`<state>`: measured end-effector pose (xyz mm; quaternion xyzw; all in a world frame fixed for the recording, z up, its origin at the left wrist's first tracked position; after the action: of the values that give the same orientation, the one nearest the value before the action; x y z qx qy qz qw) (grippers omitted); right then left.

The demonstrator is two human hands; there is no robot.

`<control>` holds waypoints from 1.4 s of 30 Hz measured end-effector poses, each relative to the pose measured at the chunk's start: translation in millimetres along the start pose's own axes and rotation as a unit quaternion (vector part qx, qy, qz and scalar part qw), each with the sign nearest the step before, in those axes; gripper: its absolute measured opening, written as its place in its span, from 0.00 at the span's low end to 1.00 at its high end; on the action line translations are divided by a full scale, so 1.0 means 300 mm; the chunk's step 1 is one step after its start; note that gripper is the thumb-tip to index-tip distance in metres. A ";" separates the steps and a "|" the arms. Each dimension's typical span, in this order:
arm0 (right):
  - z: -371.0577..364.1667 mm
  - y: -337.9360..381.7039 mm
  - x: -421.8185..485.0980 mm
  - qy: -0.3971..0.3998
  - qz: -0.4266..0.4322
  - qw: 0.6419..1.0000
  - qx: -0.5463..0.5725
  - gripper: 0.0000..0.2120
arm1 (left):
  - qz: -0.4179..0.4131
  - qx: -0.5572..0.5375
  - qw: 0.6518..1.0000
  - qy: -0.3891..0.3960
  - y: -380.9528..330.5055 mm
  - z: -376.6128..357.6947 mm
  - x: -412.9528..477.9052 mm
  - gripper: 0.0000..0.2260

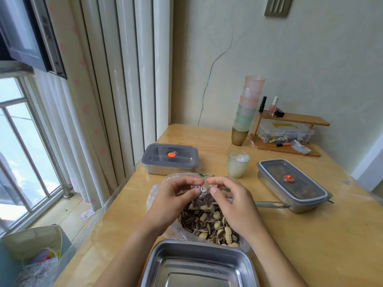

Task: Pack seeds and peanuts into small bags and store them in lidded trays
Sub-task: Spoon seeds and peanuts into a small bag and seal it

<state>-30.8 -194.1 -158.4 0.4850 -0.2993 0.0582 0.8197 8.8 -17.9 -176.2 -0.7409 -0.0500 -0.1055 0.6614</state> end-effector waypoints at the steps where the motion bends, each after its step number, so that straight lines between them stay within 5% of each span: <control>1: -0.003 0.001 -0.003 0.015 0.007 1.000 -0.005 0.12 | -0.003 -0.004 1.000 -0.008 0.000 0.005 0.001 0.09; 9: -0.005 -0.010 -0.002 0.038 0.012 0.998 -0.041 0.22 | 0.010 -0.029 0.998 0.046 0.003 -0.001 -0.013 0.23; 14: -0.006 -0.039 0.001 0.028 -0.029 0.999 -0.023 0.21 | -0.132 0.223 0.964 0.056 0.044 0.010 -0.001 0.29; 21: -0.009 -0.030 -0.003 0.069 -0.034 0.997 0.008 0.23 | -0.215 0.291 0.931 0.042 0.007 0.018 -0.008 0.25; 32: 0.021 0.123 -0.036 0.121 0.066 0.974 -0.180 0.25 | -0.203 0.332 0.919 0.058 -0.129 0.040 -0.086 0.22; 42: 0.079 0.263 -0.209 0.186 0.031 0.956 -0.223 0.28 | -0.232 0.525 0.809 0.130 -0.261 0.086 -0.295 0.22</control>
<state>-122.5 -160.3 -124.4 0.2611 -0.1620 0.1050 0.9458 -91.8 22.8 -122.5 -0.2270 -0.1821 -0.3087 0.9055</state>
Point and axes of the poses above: each hand's wrist, its own x-axis towards the middle knuckle, its own z-axis out of the back of the hand, y = z × x, the point moved 4 cm from there along x, towards the middle knuckle, and after that the axes turned 13 degrees about -y, right-handed, at the moved point
